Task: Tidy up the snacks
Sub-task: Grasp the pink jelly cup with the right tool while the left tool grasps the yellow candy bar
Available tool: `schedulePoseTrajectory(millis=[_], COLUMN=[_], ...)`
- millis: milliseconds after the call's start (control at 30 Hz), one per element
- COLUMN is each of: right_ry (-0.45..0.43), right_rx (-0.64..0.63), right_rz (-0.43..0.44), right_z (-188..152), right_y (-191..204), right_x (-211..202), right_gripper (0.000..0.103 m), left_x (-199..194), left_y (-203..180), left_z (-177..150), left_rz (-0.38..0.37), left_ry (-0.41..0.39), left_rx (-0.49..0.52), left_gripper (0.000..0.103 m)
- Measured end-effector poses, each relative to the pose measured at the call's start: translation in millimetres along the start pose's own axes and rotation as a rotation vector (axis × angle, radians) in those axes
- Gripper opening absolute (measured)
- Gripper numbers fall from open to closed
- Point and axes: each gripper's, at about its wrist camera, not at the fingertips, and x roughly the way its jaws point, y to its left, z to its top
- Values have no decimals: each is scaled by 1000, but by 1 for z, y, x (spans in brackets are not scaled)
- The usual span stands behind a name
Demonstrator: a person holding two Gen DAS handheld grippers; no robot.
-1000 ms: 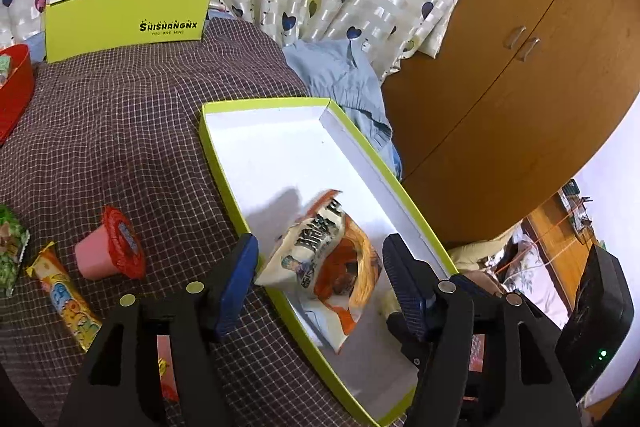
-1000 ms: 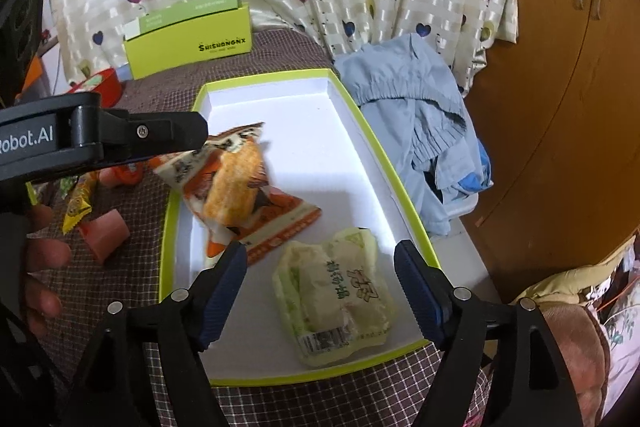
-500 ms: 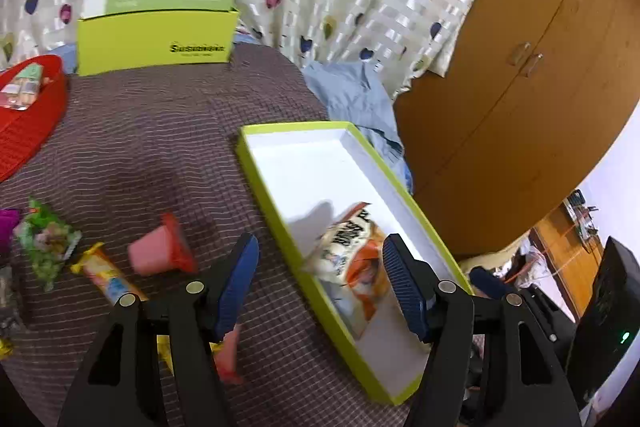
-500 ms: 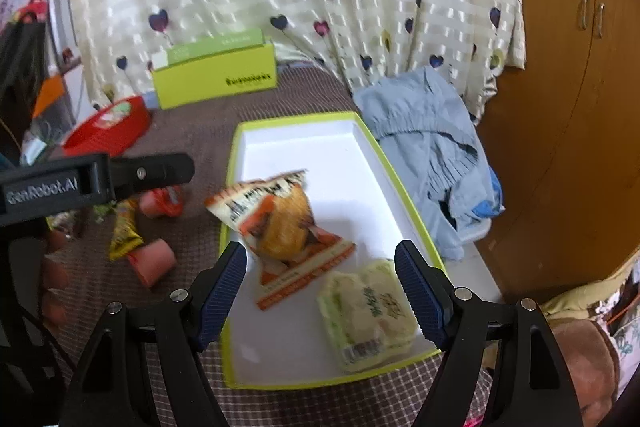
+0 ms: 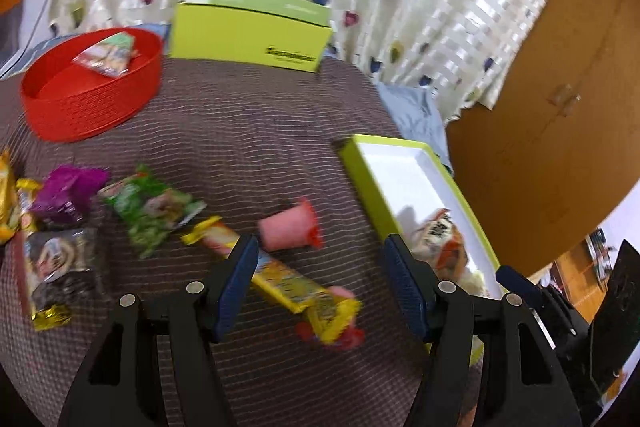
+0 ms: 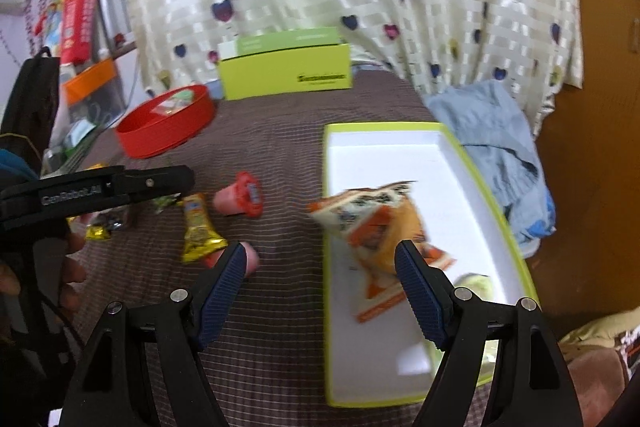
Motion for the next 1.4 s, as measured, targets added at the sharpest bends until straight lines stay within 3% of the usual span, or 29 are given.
schedulePoseTrajectory(millis=[233, 600, 833, 1067, 1400], right_ry=[66, 177, 187, 209, 198], right_rx=[-93, -206, -222, -205, -165], right_rz=[115, 114, 106, 125, 151], right_z=[-3, -6, -5, -8, -13], right_y=[38, 64, 68, 62, 56], right_x=[26, 73, 87, 93, 87], right_gripper=[77, 77, 76, 52, 52], left_x=[-5, 1, 15, 34, 52], left_y=[28, 50, 56, 56, 52], left_z=[-5, -11, -10, -5, -5], left_rz=[33, 25, 16, -3, 18], left_ry=[-6, 28, 73, 117, 157], left_rx=[-63, -110, -161, -215, -249], left_gripper=[66, 66, 66, 66, 65])
